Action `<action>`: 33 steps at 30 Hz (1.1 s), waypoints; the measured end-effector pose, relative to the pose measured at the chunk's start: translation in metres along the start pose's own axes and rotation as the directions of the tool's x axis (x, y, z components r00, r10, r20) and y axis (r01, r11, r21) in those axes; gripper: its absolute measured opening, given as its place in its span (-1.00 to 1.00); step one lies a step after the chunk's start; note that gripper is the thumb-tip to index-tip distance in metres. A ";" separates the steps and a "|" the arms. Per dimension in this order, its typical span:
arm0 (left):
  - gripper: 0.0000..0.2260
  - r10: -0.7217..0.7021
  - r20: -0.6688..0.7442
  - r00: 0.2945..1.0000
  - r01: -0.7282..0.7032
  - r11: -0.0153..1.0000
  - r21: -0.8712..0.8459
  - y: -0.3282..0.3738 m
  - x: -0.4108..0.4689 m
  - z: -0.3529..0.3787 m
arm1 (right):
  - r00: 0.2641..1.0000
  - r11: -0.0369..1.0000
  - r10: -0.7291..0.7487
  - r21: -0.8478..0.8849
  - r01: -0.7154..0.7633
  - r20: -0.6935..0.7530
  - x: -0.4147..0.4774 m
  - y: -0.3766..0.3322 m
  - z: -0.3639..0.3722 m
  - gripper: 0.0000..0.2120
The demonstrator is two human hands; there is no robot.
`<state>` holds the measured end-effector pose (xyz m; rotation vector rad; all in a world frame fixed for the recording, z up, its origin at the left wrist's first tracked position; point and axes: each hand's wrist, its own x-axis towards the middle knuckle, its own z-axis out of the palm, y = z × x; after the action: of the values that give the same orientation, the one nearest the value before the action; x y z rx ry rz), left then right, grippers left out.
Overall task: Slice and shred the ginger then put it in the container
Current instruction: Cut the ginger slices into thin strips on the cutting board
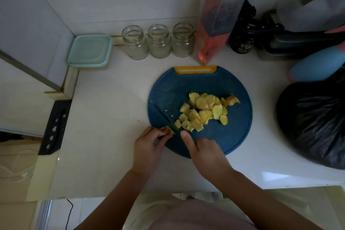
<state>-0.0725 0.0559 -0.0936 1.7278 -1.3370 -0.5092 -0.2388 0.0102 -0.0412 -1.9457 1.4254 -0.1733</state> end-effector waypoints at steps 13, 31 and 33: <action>-0.90 0.051 -0.010 0.999 -0.050 0.998 0.044 0.003 0.000 0.000 | 0.980 0.991 0.131 0.007 -0.133 0.148 -0.021 -0.002 0.004 -0.40; -0.90 0.109 -0.005 0.994 -0.109 0.991 0.078 0.002 -0.001 0.000 | 0.982 0.989 0.110 -0.118 -0.092 0.152 -0.026 -0.016 0.007 -0.44; -0.87 0.114 -0.019 0.993 -0.112 0.990 0.084 0.001 -0.002 0.001 | 0.979 0.987 0.121 -0.126 -0.102 0.162 -0.026 -0.017 0.007 -0.44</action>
<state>-0.0746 0.0576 -0.0932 1.7081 -1.4480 -0.3730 -0.2318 0.0382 -0.0283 -1.9169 1.4547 0.1270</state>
